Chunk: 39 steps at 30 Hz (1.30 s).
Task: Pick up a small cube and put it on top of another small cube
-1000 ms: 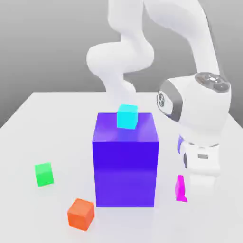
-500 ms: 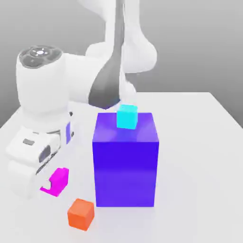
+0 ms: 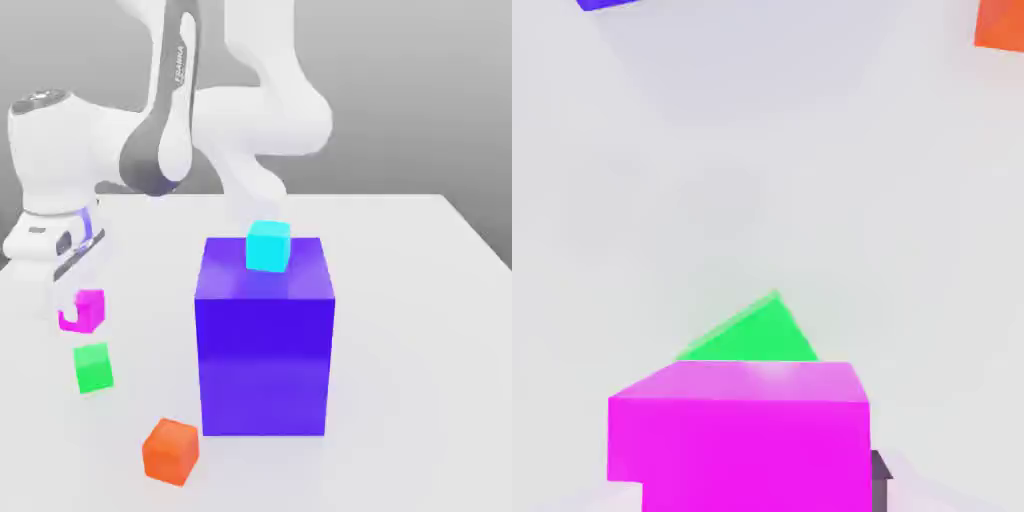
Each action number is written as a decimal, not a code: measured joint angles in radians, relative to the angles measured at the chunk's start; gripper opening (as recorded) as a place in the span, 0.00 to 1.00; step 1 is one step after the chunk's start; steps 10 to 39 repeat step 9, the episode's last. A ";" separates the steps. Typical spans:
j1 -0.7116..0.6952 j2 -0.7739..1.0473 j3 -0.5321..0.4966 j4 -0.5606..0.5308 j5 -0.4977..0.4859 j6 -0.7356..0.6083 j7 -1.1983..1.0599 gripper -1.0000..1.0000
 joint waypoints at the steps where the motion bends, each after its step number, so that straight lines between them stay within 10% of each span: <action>1: 0.011 0.022 -0.004 0.000 0.031 0.020 -0.023 0.00; 7: 0.027 0.174 0.050 0.004 0.306 0.139 -0.218 0.00; 8: 0.009 0.200 0.078 0.005 0.357 0.158 -0.253 1.00; 39: 0.008 0.200 0.078 0.005 0.357 0.158 -0.253 1.00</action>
